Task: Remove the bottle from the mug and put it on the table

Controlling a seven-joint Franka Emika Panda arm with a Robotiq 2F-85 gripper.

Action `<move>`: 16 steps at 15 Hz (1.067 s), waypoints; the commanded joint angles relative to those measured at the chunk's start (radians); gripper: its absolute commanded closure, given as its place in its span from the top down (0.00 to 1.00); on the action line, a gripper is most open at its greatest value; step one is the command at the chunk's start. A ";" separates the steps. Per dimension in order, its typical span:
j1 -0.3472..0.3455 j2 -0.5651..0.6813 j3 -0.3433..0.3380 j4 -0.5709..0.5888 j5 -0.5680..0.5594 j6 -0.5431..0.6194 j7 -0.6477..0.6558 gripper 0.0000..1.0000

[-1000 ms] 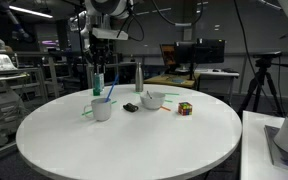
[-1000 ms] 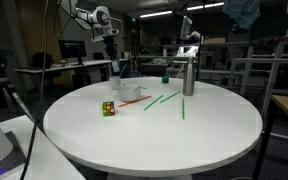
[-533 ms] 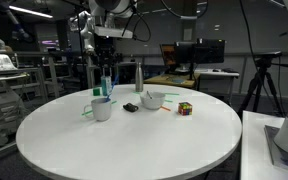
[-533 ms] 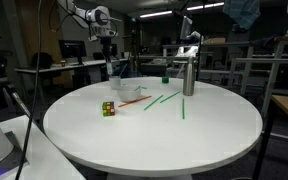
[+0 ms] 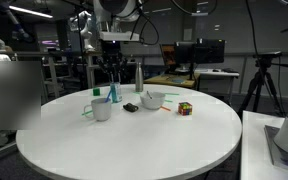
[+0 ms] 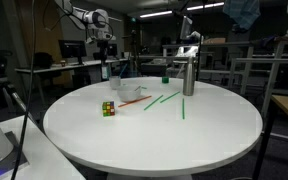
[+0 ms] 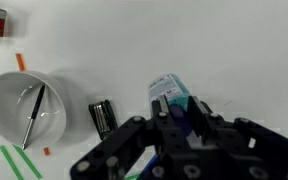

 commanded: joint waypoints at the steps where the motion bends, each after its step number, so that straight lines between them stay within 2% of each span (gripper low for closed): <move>1: -0.016 -0.084 0.026 -0.125 0.016 0.051 0.044 0.07; 10: -0.005 -0.132 0.060 -0.348 0.018 0.332 0.094 0.07; 16: -0.007 -0.185 0.074 -0.479 0.029 0.420 0.153 0.07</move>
